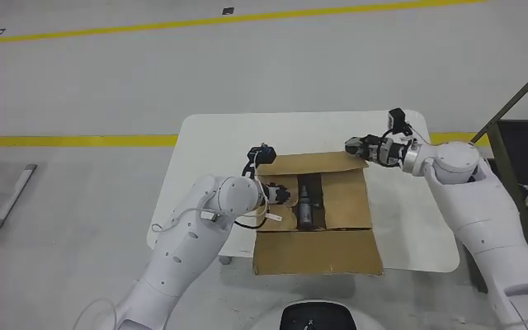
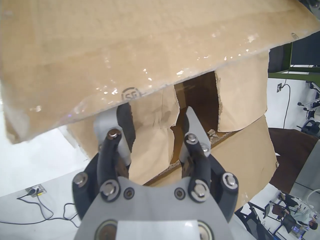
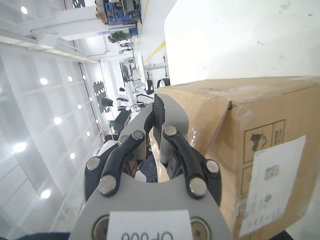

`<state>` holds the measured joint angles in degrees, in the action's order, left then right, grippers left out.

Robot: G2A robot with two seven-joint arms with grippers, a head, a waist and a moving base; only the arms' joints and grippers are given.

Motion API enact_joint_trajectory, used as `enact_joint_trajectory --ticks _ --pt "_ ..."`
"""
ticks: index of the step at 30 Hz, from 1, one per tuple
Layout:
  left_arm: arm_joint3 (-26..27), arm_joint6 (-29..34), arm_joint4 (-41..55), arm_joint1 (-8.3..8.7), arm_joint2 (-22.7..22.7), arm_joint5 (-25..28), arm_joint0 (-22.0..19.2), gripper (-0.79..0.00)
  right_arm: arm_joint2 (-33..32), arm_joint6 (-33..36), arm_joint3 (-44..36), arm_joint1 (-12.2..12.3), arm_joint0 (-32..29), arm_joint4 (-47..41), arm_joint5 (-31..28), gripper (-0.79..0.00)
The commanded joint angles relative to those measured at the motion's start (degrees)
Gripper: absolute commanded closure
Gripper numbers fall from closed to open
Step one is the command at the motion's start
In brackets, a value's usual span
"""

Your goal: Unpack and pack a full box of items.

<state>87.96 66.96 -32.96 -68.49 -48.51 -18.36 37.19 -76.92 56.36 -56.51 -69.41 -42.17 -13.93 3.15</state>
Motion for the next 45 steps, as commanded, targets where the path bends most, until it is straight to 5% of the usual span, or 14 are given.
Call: enact_joint_trajectory --ticks 1,14,20,27,41,45 --pt "2.2 0.6 -0.8 0.63 -1.8 0.3 1.3 -0.785 0.6 -0.1 -3.5 0.3 -1.5 2.6 -0.2 0.0" --pt "18.6 4.1 -8.5 5.3 -16.3 4.2 14.6 -0.785 1.9 -9.9 -20.6 1.5 -11.9 14.2 1.0 0.0" --pt "18.6 4.1 -8.5 5.3 -16.3 4.2 14.6 -0.785 -1.3 -14.2 -29.3 2.0 -17.5 12.4 -4.4 0.0" --pt "18.6 4.1 -8.5 5.3 -16.3 4.2 14.6 -0.785 0.4 -14.7 -31.0 2.3 -20.0 17.4 -2.1 0.0" --pt "26.3 4.5 -27.5 7.92 -16.9 26.7 21.3 -0.785 1.2 -16.7 -28.2 2.1 -20.1 14.5 -1.2 0.0" --pt "26.6 4.1 -27.7 8.08 -17.6 27.4 21.9 -0.785 1.2 -16.4 -27.9 2.1 -20.0 13.8 -1.0 0.0"
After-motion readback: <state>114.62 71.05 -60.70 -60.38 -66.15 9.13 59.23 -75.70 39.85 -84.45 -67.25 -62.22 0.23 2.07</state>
